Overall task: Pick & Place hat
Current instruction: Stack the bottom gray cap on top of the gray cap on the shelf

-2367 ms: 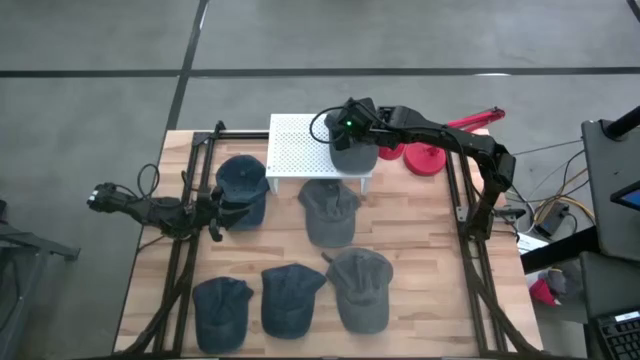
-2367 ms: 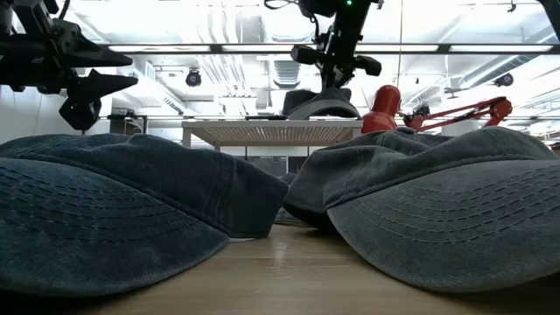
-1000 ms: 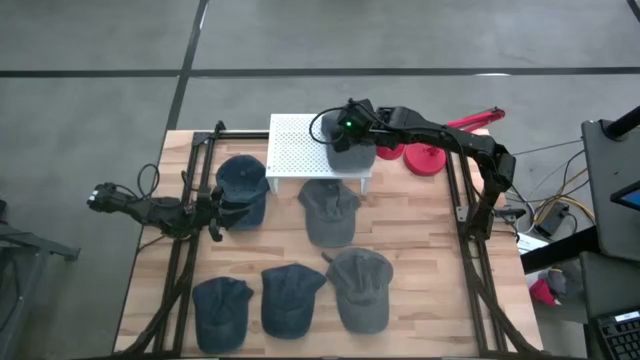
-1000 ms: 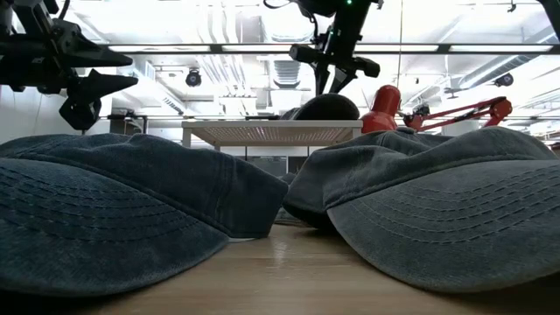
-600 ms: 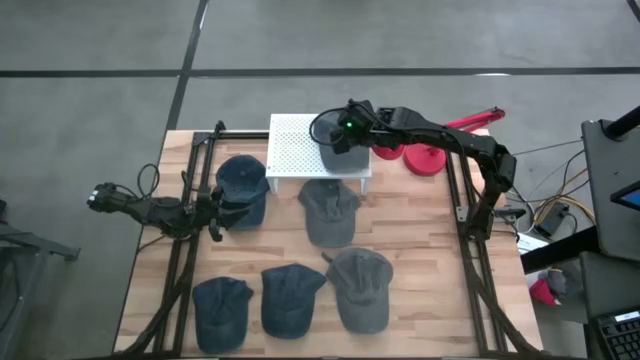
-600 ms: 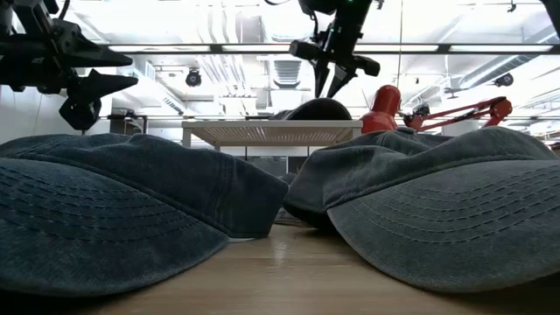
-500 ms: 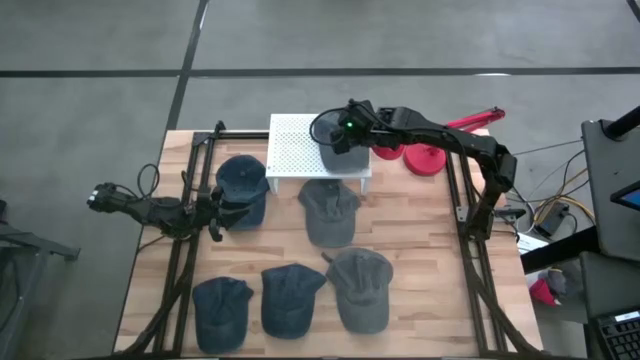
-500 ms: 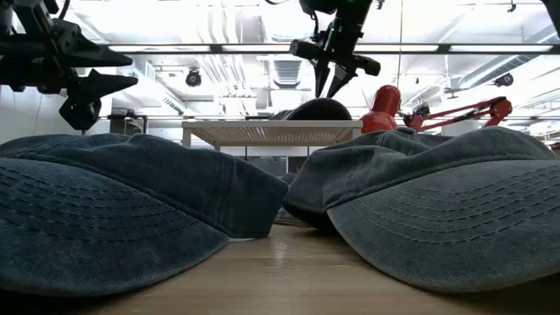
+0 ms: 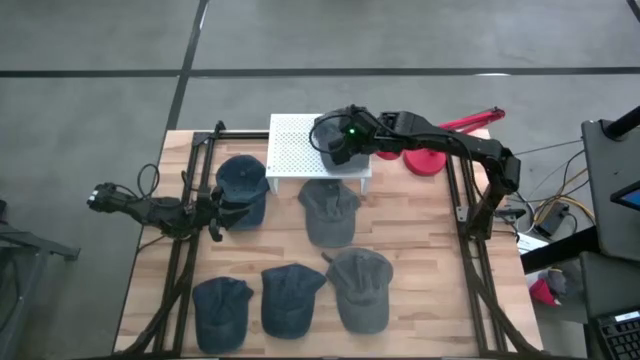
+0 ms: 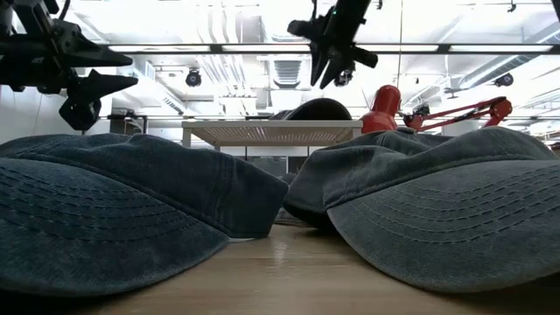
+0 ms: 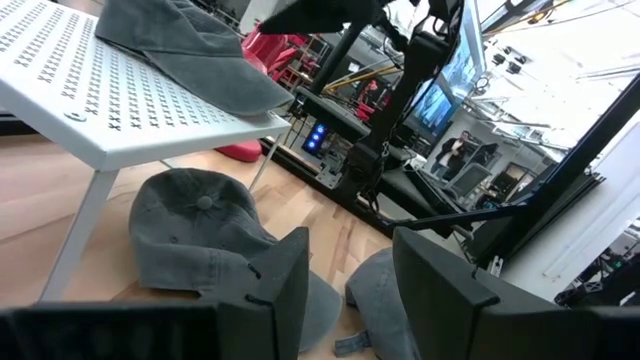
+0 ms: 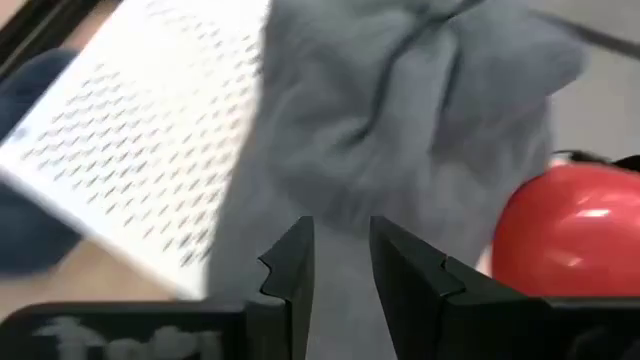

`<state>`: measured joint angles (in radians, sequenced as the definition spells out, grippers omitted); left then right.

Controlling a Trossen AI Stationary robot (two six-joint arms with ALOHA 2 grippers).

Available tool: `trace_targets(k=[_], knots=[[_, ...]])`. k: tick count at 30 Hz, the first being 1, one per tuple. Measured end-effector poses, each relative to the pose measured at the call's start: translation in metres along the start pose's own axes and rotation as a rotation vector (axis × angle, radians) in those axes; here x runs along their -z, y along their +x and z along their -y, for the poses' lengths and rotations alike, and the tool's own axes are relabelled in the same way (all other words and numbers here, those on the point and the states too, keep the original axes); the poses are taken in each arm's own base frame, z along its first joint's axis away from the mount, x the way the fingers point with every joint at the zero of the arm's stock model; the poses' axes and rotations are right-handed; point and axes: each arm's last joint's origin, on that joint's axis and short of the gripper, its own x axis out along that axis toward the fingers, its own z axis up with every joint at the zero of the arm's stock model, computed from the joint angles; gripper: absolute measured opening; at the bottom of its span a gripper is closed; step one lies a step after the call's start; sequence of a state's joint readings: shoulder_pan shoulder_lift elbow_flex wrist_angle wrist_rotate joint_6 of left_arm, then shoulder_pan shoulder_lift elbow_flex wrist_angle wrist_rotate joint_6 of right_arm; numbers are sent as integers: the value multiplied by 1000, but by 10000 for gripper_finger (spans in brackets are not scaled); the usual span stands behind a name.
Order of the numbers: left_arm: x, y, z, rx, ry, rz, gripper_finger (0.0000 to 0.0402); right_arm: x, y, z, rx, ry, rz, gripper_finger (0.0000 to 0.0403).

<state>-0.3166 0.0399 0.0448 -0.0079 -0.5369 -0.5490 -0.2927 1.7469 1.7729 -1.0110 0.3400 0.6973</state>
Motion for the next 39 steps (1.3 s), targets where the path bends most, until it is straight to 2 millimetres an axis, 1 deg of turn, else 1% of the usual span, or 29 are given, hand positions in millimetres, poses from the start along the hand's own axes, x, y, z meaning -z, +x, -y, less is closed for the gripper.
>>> trace_targets(k=[3, 10, 16, 21, 24, 29, 39], knots=[[0, 0, 0, 0, -8, 0, 149, 10, -12, -2, -18, -34, -53, 85], [0, 0, 0, 0, -9, 0, 149, 44, -39, -6, 12, -101, -232, 66], [0, 0, 0, 0, -9, 0, 149, 69, -59, -22, -75, -168, -326, 57], [0, 0, 0, 0, -9, 0, 149, 89, -71, -36, -165, -230, -403, 60], [0, 0, 0, 0, -9, 0, 149, 99, -78, -43, -201, -247, -440, 69], [0, 0, 0, 0, -9, 0, 149, 113, -87, -51, -223, -233, -478, 98], [0, 0, 0, 0, -9, -1, 149, 149, -105, -65, -208, -167, -532, 187]])
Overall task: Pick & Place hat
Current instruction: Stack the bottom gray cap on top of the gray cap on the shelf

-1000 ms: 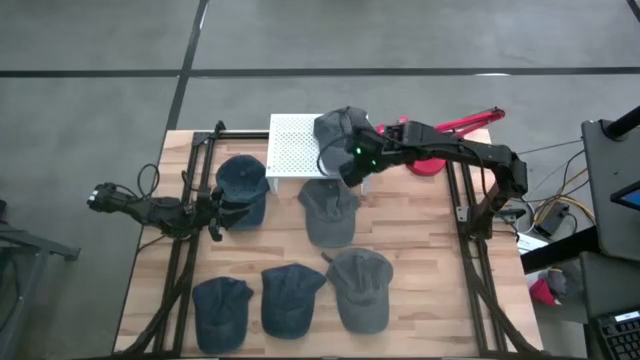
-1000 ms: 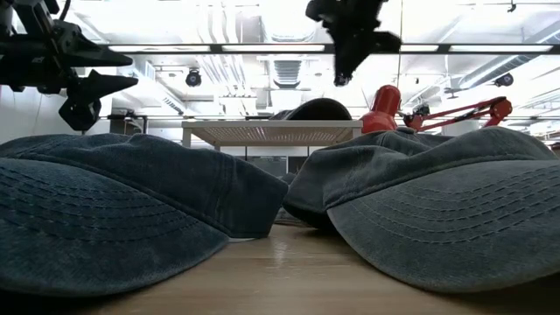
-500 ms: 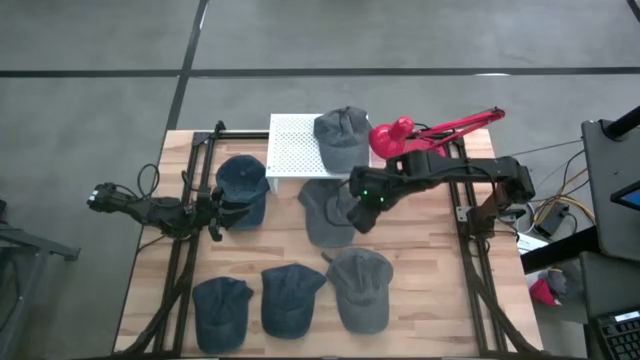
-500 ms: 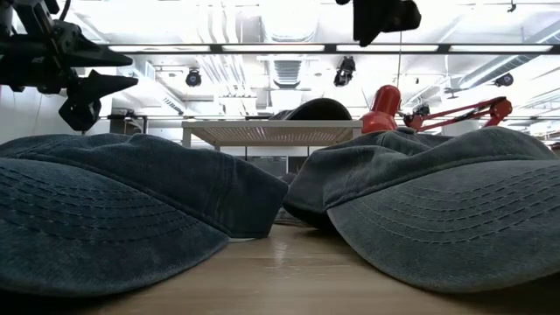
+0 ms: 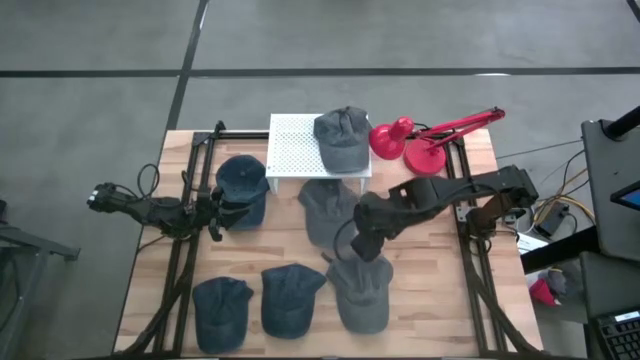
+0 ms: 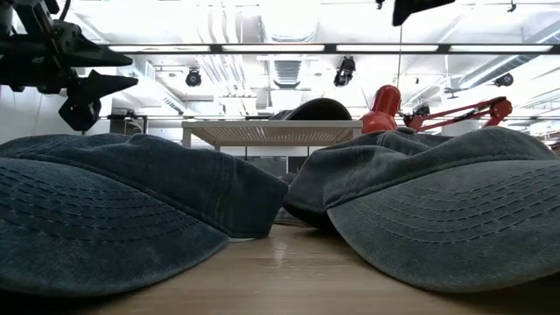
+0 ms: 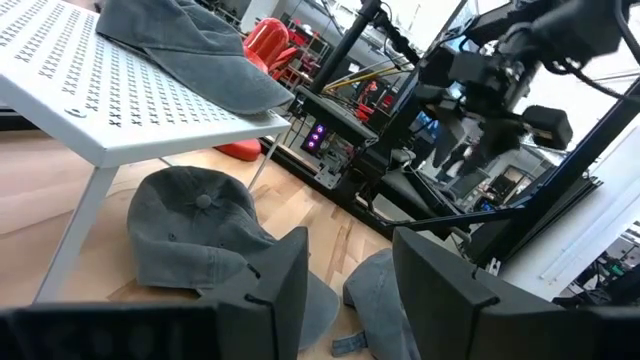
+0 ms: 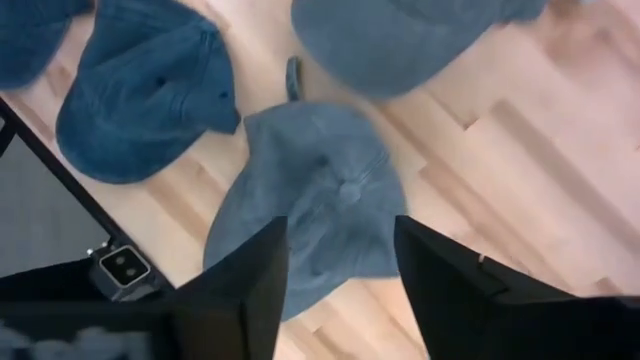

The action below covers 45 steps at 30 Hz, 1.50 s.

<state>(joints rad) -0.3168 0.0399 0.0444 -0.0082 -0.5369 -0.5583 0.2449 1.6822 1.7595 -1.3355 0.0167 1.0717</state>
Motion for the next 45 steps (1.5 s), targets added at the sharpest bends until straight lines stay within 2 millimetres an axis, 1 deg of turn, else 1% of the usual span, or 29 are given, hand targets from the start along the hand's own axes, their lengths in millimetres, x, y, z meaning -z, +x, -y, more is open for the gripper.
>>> trace_targets(k=[6, 12, 20, 29, 33, 40, 43, 45], knots=[[0, 0, 0, 0, 0, 0, 149, 19, 12, -14, 18, 10, -32, 236], [0, 0, 0, 0, 1, -1, 149, 34, 23, -25, 32, 14, -82, 272], [0, 0, 0, -1, 2, -1, 149, 53, 42, -38, 72, 31, -132, 300], [0, 0, 0, -3, 4, -4, 149, 78, 78, -59, 126, 58, -152, 319], [1, 0, -1, -6, 80, -9, 149, 86, 100, -68, 135, 59, -157, 324], [1, 0, -1, -5, 336, -11, 149, 89, 136, -74, 208, 132, -161, 329], [1, 0, -1, -5, 371, -11, 149, 90, 144, -75, 227, 163, -159, 327], [1, 0, -1, -4, 365, -11, 149, 90, 146, -75, 231, 188, -151, 325]])
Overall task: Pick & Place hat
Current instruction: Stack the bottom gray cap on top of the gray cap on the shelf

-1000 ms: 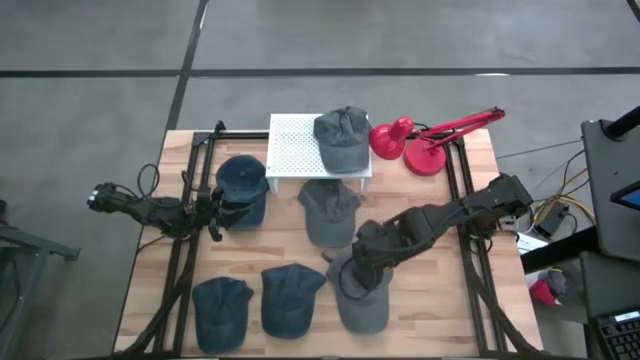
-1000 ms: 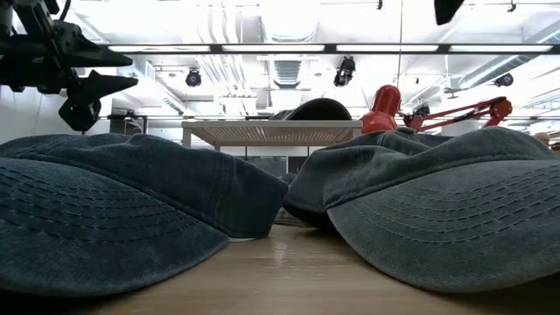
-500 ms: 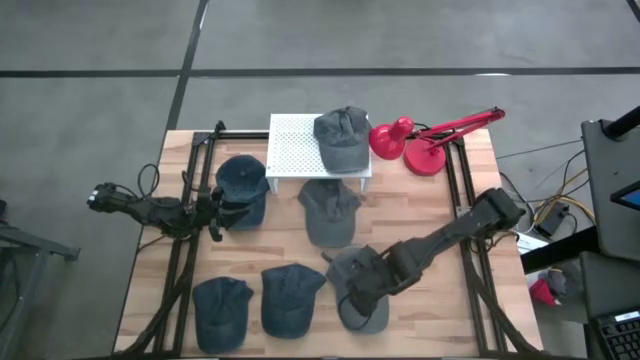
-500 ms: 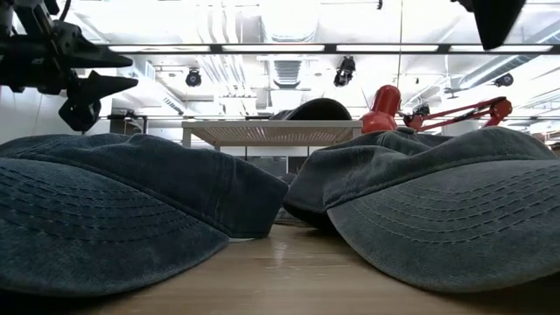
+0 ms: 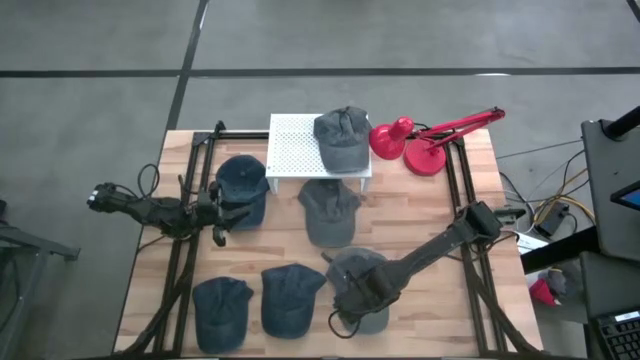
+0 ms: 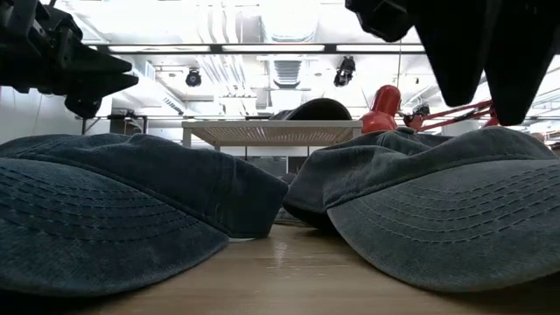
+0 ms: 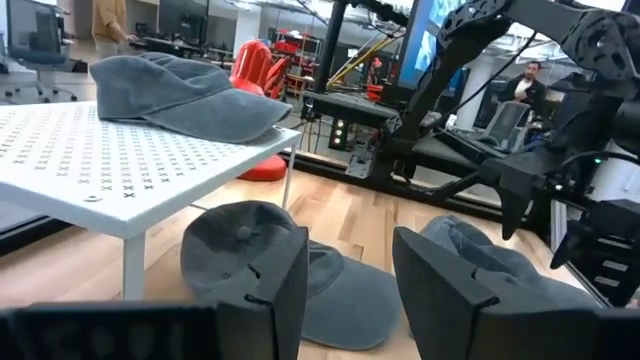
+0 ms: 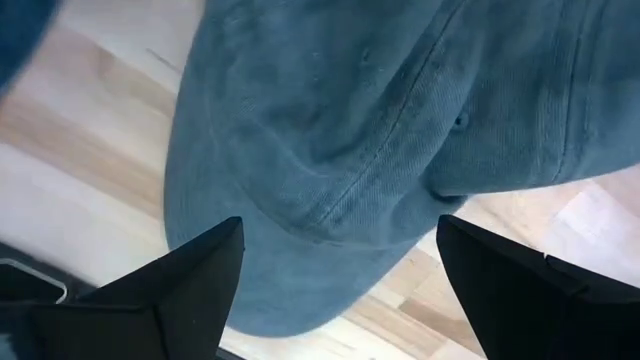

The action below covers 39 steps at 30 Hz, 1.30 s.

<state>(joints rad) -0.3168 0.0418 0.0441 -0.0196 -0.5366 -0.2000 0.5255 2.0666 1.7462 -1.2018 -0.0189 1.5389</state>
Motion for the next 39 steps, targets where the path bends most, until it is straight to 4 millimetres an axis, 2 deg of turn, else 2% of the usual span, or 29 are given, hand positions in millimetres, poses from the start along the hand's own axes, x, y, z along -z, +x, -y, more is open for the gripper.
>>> trace_targets(k=[5, 11, 21, 28, 33, 39], knots=[[1, 0, 0, 2, -11, -6, 149, -3, -1, 0, -6, 75, 80, 323], [1, 0, 0, 2, -11, -7, 149, -3, -1, 0, -12, 174, 93, 326], [1, 0, 0, 0, -8, -16, 149, -6, 36, -8, 70, 246, 105, 318], [1, 0, 0, 0, -7, -17, 149, -10, 51, -11, 93, 253, 107, 315], [1, 0, 0, 0, -7, -17, 149, -10, 53, -12, 94, 299, 109, 278], [1, 0, 0, 0, -7, -18, 149, -10, 53, -12, 95, 311, 110, 187]])
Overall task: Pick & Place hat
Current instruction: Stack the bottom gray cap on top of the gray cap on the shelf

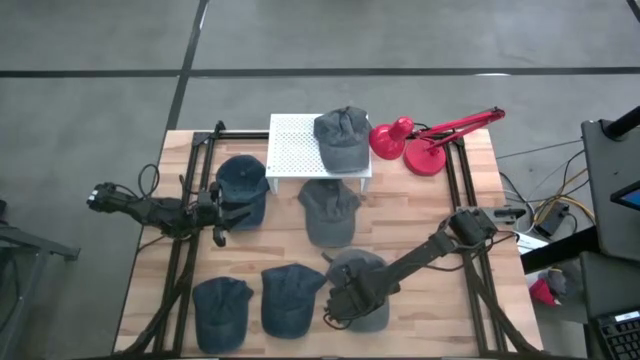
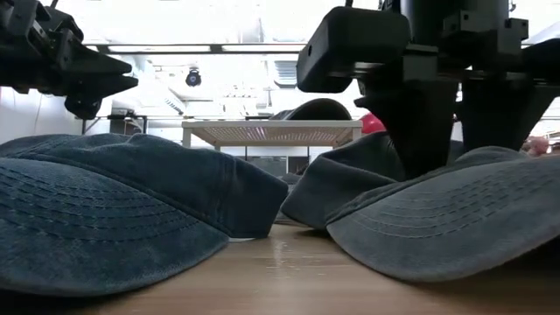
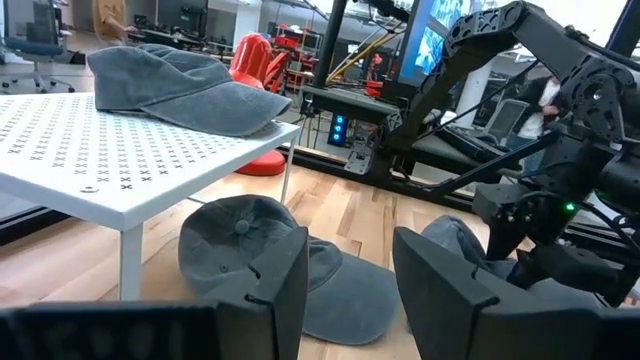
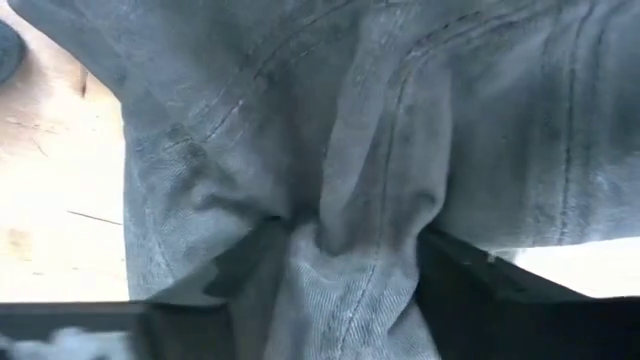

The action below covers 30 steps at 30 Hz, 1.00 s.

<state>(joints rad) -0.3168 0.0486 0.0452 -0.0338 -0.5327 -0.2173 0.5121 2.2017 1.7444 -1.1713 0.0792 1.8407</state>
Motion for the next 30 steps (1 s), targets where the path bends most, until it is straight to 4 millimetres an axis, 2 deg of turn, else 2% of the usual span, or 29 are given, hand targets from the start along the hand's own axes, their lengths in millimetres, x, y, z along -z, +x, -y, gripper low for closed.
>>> trace_targets(k=[6, 10, 15, 25, 30], knots=[[0, 0, 0, 0, 0, 0, 149, 0, -1, 1, -1, -5, 0, 84], [0, 0, 0, 0, 0, 0, 149, -2, -12, 3, -20, -39, -7, 22], [0, 0, 0, 0, 0, 0, 149, -6, -34, 13, -32, -34, -16, 16], [0, 0, 0, 0, 0, 0, 149, -22, -111, 47, -218, -57, -41, 14], [0, 0, 0, 0, 0, 0, 149, -34, -150, 67, -385, -73, 59, 14]])
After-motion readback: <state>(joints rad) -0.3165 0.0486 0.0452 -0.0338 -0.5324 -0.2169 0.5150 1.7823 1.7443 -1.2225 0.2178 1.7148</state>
